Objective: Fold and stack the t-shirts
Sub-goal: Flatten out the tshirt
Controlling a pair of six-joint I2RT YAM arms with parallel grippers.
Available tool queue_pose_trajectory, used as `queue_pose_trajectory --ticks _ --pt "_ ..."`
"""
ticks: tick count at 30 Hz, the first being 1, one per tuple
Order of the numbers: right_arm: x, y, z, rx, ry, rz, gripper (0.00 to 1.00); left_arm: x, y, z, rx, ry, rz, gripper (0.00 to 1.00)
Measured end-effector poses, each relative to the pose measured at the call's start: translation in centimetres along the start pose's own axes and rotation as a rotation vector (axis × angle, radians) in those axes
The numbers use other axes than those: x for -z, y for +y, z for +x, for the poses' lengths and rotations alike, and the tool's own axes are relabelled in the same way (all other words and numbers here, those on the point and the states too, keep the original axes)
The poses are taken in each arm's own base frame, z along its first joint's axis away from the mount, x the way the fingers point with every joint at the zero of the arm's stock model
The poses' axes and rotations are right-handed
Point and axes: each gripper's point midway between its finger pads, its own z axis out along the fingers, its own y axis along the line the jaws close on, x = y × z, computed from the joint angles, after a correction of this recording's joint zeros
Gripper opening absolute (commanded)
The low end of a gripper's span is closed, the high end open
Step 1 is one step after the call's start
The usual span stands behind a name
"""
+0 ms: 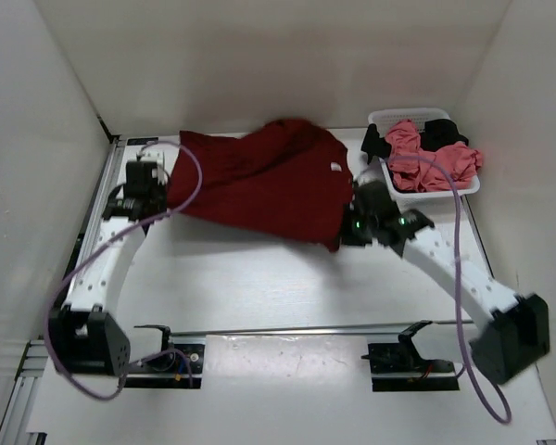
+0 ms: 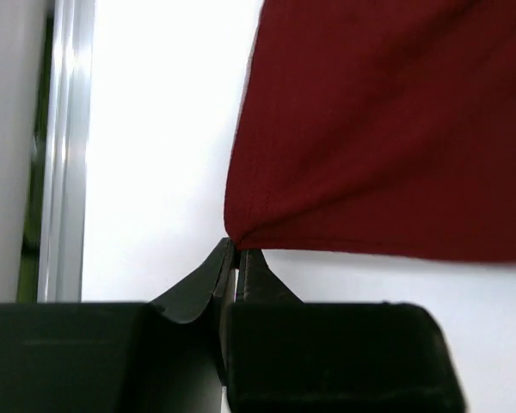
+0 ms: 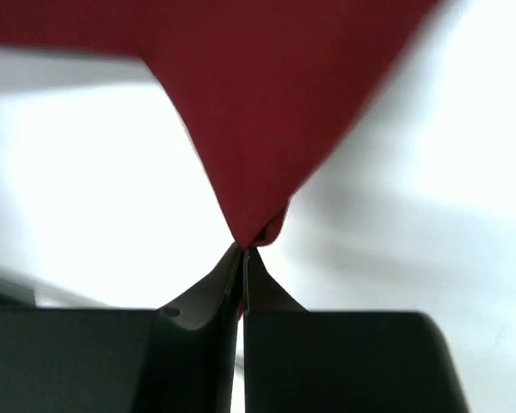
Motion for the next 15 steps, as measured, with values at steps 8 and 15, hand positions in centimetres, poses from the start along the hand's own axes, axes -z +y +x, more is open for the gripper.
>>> queue_pose_trajectory --ticks 8,15 --pt "4.5 0.1 11.3 -0.047 0.023 -0.114 0.00 4.8 2.2 9.4 0.011 -0.038 -0.053 0.10" --pt "3.2 -2.3 18.4 -0.098 0.197 -0.006 0.00 5.3 2.7 17.2 -0.035 0.114 -0.071 0.10"
